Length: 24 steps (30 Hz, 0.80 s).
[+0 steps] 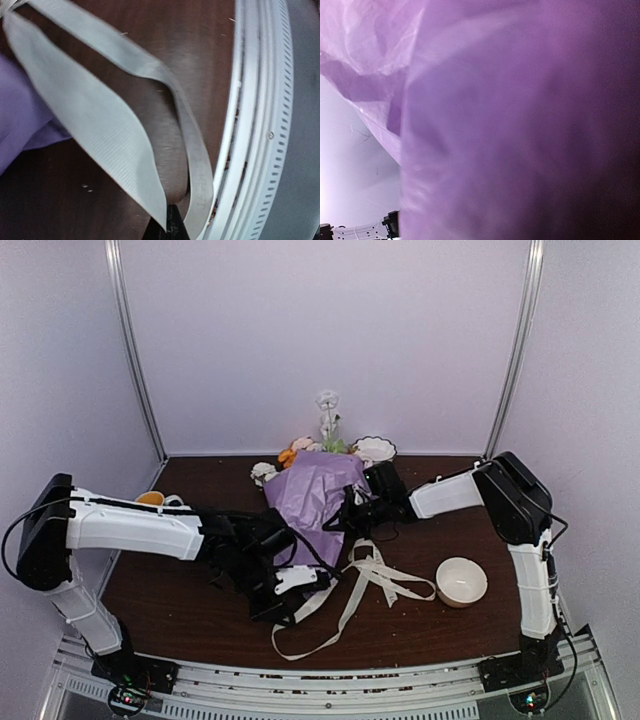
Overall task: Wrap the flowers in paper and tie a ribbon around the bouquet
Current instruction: Pick up the ribbon from the center of the board, then adjust the ribbon at the center of the board.
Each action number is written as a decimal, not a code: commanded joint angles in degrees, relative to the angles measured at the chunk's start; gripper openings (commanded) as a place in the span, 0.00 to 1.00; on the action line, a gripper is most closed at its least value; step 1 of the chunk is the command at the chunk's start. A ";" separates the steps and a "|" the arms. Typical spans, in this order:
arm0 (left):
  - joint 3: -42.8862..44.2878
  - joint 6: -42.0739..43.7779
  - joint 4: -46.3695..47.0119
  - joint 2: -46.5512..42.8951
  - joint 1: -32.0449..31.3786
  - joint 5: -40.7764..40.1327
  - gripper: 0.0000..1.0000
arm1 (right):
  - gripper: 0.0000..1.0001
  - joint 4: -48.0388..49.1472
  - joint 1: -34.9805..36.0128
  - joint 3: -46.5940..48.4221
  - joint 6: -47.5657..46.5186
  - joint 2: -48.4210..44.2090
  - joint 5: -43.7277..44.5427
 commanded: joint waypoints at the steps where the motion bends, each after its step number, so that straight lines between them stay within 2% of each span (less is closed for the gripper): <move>1: 4.05 9.48 -9.28 0.86 -4.03 -1.43 0.00 | 0.00 0.46 -0.94 3.13 2.25 -2.57 1.27; 7: 3.51 9.16 -11.88 5.69 -2.64 -4.91 0.00 | 0.00 0.35 -1.51 2.62 3.10 -3.88 0.94; 12: 2.98 4.87 -8.66 7.48 3.99 -6.72 0.00 | 0.00 1.09 -1.59 1.37 3.27 -5.61 -0.03; 16: 1.91 3.23 -6.30 8.20 10.26 -4.88 0.00 | 0.00 0.47 -1.92 0.59 2.64 -6.85 0.19; 24: 4.56 -0.58 -4.13 10.59 22.24 -12.10 0.00 | 0.00 -1.61 -2.13 -0.64 0.03 -7.36 0.79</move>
